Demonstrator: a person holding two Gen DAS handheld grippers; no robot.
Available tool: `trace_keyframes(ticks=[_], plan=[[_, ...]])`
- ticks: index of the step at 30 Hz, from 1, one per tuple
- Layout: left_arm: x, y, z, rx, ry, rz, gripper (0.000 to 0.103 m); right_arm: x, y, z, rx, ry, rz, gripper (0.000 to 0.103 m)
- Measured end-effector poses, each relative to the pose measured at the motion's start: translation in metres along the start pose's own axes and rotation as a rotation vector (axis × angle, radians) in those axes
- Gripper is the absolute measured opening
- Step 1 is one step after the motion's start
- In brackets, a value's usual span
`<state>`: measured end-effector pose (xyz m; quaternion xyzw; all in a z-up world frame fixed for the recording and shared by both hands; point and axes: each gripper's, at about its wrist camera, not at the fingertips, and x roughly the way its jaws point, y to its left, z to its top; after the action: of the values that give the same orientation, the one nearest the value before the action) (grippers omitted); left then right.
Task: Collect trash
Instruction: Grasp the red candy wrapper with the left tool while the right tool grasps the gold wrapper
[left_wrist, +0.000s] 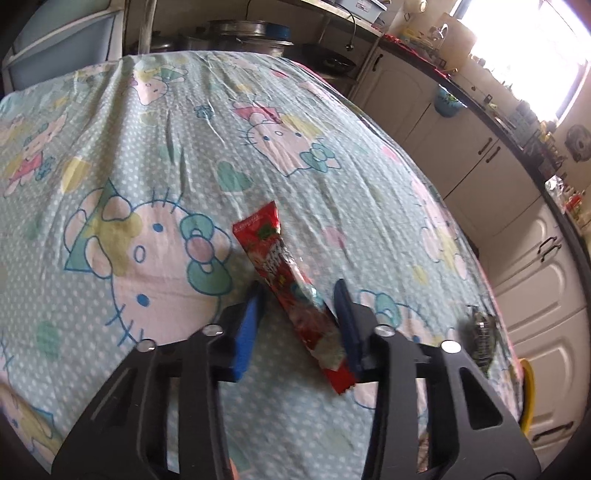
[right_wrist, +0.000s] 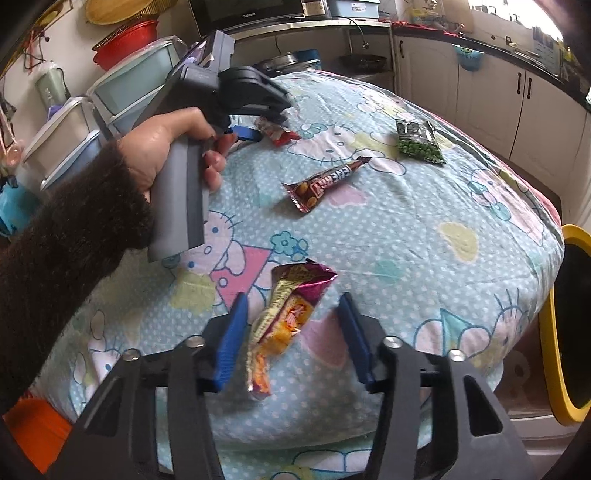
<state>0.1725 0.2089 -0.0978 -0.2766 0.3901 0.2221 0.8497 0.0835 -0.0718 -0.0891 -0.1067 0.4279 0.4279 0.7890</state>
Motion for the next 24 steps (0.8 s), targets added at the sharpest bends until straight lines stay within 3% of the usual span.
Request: trace_keyframes(ticks=[1,4,11,24], plan=[[0.0,0.001,0.0,0.001,-0.001,-0.002,0.026,0.0,-0.002,0.0,0.0,-0.002,-0.005,0.033],[-0.001,0.003,-0.001,0.023,-0.002,-0.001,0.022,-0.001,-0.01,0.0,0.022,-0.005,0.009,0.028],[-0.013,0.013,-0.007,0.055,0.001,-0.036,0.01,-0.005,-0.016,0.001,0.039,-0.018,0.019,0.024],[-0.06,-0.019,-0.04,0.204,-0.052,-0.131,0.008,-0.029,-0.033,0.01,0.084,-0.087,0.009,0.021]])
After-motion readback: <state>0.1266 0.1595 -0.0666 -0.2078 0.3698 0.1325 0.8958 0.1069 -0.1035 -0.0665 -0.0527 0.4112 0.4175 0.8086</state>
